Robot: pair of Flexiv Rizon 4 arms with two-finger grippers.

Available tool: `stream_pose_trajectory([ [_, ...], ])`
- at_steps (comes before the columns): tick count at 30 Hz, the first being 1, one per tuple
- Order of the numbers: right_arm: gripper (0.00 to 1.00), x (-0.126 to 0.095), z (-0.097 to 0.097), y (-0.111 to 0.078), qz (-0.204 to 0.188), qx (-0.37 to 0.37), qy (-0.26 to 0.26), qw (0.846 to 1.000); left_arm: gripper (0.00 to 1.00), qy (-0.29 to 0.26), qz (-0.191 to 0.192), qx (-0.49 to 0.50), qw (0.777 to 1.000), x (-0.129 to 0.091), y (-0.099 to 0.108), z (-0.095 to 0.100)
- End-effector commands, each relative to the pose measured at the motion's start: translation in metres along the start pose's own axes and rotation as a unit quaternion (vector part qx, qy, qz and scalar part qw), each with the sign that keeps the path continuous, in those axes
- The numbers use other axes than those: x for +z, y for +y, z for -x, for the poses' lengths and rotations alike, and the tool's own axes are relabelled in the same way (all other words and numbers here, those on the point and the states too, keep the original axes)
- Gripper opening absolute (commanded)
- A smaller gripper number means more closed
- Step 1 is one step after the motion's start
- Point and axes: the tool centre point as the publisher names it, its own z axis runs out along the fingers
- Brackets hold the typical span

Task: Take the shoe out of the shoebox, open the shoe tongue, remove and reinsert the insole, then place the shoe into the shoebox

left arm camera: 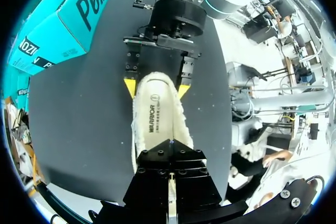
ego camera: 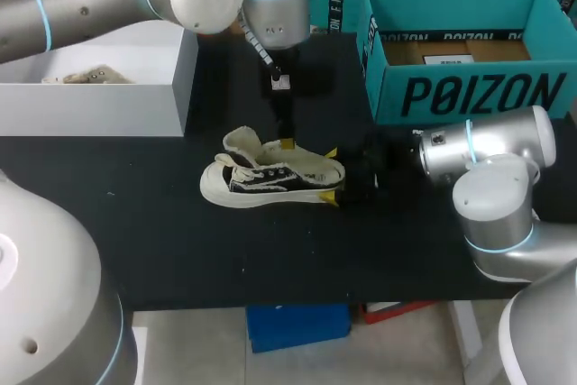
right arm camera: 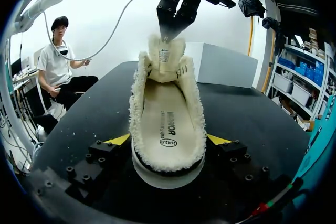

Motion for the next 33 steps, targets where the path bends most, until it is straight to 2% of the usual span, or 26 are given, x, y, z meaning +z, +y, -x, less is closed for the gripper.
stream_pose_trajectory([
  [1,0.00,0.0000,0.0005,0.0004,-0.001,0.001,0.000,1.000,0.00,-0.002,0.007,-0.005,1.000,0.0010,-0.0001,-0.0027],
  [27,0.00,0.0000,0.0005,0.0004,-0.001,0.001,0.000,1.000,0.00,-0.002,0.007,-0.005,1.000,0.0010,-0.0001,-0.0027],
  [33,0.00,0.0000,0.0005,0.0004,-0.001,0.001,0.000,1.000,0.00,-0.006,0.006,-0.019,1.000,0.0051,0.0059,0.0005],
])
